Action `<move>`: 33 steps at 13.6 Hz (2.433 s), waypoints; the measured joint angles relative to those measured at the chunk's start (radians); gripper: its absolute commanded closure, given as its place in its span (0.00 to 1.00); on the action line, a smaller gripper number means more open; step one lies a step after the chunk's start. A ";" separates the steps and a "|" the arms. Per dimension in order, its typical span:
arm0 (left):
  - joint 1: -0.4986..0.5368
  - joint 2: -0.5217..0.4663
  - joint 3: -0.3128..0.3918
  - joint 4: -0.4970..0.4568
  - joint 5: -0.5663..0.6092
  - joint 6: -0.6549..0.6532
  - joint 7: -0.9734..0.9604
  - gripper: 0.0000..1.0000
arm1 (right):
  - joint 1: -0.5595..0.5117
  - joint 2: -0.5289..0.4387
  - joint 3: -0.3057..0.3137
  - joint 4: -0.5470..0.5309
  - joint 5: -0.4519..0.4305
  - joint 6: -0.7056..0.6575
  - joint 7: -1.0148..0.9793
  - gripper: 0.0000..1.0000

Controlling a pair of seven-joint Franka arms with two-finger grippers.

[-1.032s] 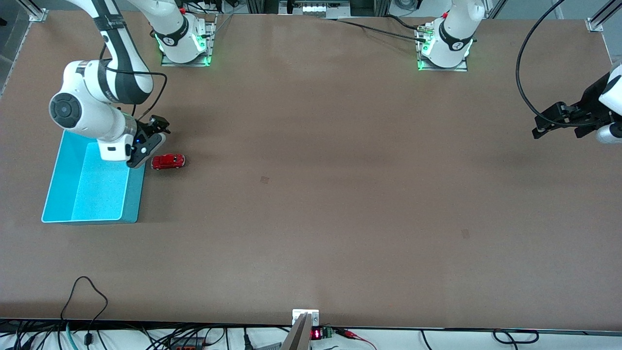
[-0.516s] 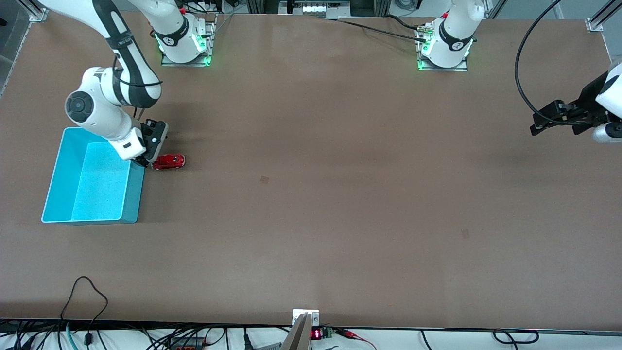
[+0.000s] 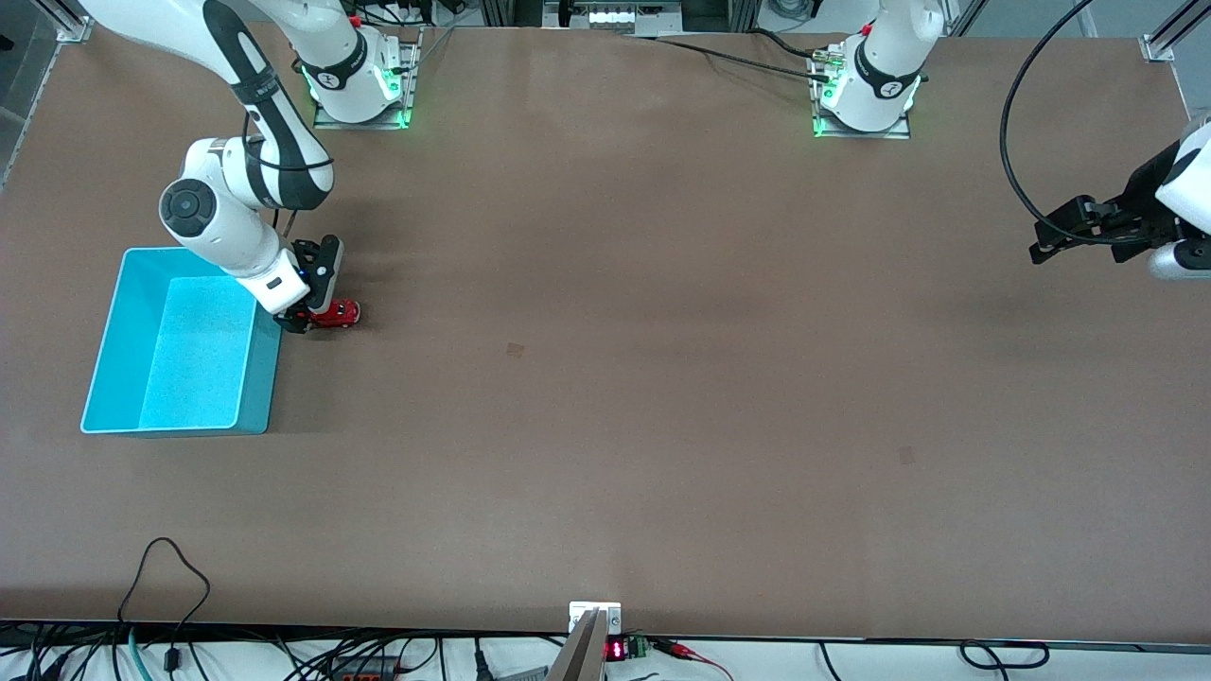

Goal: Wind red beetle toy and store in blue box
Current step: 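Lower the right gripper and grasp the red car, then lift the car with the right gripper and carry it over the box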

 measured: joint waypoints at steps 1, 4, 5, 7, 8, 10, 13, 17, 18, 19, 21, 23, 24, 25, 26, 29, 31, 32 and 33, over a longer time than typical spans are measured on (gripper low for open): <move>0.000 0.000 0.000 0.000 0.000 0.000 0.000 0.00 | 0.000 0.006 0.004 0.000 -0.009 0.009 0.000 0.00; 0.000 0.001 0.000 0.000 0.000 0.002 0.000 0.00 | 0.000 0.026 0.010 0.000 -0.014 0.030 -0.003 0.00; 0.001 0.004 0.000 0.000 0.000 0.013 0.000 0.00 | 0.000 0.033 0.010 0.000 -0.014 0.039 -0.005 0.00; 0.001 0.013 0.001 0.000 0.000 0.036 0.000 0.00 | 0.000 0.042 0.010 0.000 -0.014 0.054 -0.023 0.20; 0.001 0.015 0.001 0.000 0.000 0.039 0.000 0.00 | -0.001 0.046 0.010 0.000 -0.014 0.059 -0.027 0.37; 0.001 0.016 0.001 0.000 0.000 0.040 0.000 0.00 | -0.002 0.048 0.010 0.001 -0.014 0.063 -0.035 0.85; 0.001 0.016 0.000 0.000 0.000 0.040 0.000 0.00 | -0.002 0.048 0.010 0.011 -0.015 0.064 -0.040 1.00; 0.001 0.016 0.000 0.000 0.000 0.038 0.000 0.00 | -0.003 0.045 0.079 0.064 -0.013 0.045 0.068 1.00; 0.000 0.016 0.000 0.000 0.000 0.037 0.000 0.00 | -0.003 0.041 0.105 0.103 -0.013 -0.013 0.147 1.00; 0.000 0.016 0.000 0.000 0.000 0.036 0.000 0.00 | -0.002 0.033 0.127 0.157 -0.011 -0.097 0.227 1.00; 0.000 0.016 0.000 0.000 0.000 0.036 0.000 0.00 | 0.000 0.011 0.147 0.289 0.012 -0.306 0.377 1.00; 0.000 0.016 0.000 0.000 0.000 0.036 0.000 0.00 | -0.003 -0.014 0.139 0.409 0.027 -0.463 0.466 1.00; 0.000 0.016 0.000 0.000 0.000 0.036 0.000 0.00 | -0.004 -0.029 0.117 0.441 0.029 -0.499 0.515 1.00; 0.000 0.016 0.000 0.000 0.000 0.036 0.000 0.00 | -0.005 -0.044 0.081 0.454 0.030 -0.513 0.576 1.00; 0.000 0.016 0.000 0.000 0.000 0.035 0.000 0.00 | -0.006 -0.056 0.030 0.456 0.030 -0.516 0.634 1.00; -0.001 0.016 -0.001 0.000 0.000 0.034 0.000 0.00 | -0.016 -0.062 -0.108 0.455 0.031 -0.519 0.730 0.99; -0.003 0.016 -0.004 0.000 0.000 0.034 0.000 0.00 | -0.022 -0.047 -0.173 0.449 0.031 -0.522 0.812 0.99; -0.004 0.016 -0.009 0.000 0.000 0.034 0.000 0.00 | -0.025 -0.031 -0.198 0.447 0.031 -0.522 0.850 0.99; -0.005 0.016 -0.016 0.000 0.000 0.034 0.000 0.00 | -0.028 -0.016 -0.214 0.446 0.031 -0.522 0.893 0.99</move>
